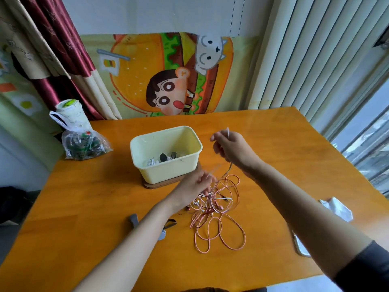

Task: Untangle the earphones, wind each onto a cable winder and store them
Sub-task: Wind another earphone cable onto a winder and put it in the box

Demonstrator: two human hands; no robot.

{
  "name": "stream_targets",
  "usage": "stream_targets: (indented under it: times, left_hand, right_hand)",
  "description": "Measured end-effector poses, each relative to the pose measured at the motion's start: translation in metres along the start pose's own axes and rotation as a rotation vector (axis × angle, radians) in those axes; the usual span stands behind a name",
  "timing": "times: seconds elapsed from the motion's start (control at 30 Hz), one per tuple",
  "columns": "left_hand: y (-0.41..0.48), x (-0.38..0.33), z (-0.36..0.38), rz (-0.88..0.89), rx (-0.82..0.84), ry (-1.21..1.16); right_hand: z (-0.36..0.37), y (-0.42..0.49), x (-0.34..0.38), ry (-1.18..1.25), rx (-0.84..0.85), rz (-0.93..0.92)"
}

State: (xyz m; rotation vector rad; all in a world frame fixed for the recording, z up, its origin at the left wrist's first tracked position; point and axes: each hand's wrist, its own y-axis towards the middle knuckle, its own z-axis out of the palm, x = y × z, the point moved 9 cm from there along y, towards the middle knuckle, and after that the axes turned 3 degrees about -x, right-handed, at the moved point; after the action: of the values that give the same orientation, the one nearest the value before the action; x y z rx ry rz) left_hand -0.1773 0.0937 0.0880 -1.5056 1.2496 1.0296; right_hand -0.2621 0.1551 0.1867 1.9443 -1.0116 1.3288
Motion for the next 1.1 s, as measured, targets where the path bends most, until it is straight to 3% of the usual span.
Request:
stream_targets:
  times: [0.2, 0.3, 0.4, 0.53, 0.63, 0.7, 0.97, 1.1]
  left_hand:
    - [-0.002, 0.083, -0.015, -0.206, -0.038, 0.324]
    - [-0.005, 0.104, -0.027, -0.272, -0.068, 0.367]
    - [0.004, 0.069, -0.048, -0.190, -0.215, 0.260]
    - [0.012, -0.040, -0.065, 0.106, -0.421, 0.066]
    - [0.004, -0.107, -0.065, 0.313, -0.442, -0.005]
    - [0.003, -0.124, -0.064, 0.361, -0.404, -0.025]
    - [0.002, -0.094, -0.067, 0.270, -0.415, -0.145]
    - [0.005, -0.074, -0.054, 0.235, -0.330, -0.237]
  right_hand:
    - [-0.047, 0.006, 0.020, -0.112, -0.061, 0.034]
    - [-0.066, 0.007, 0.029, -0.208, -0.118, -0.011]
    - [-0.058, 0.005, 0.017, -0.440, -0.057, -0.037]
    - [-0.011, 0.002, -0.022, -0.629, 0.189, -0.014]
    - [0.016, -0.007, -0.021, -0.538, 0.222, -0.093]
    - [0.028, -0.013, -0.010, -0.443, 0.198, -0.156]
    - [0.045, -0.020, 0.003, -0.329, 0.155, -0.289]
    - [0.033, -0.013, 0.000, -0.300, 0.057, -0.218]
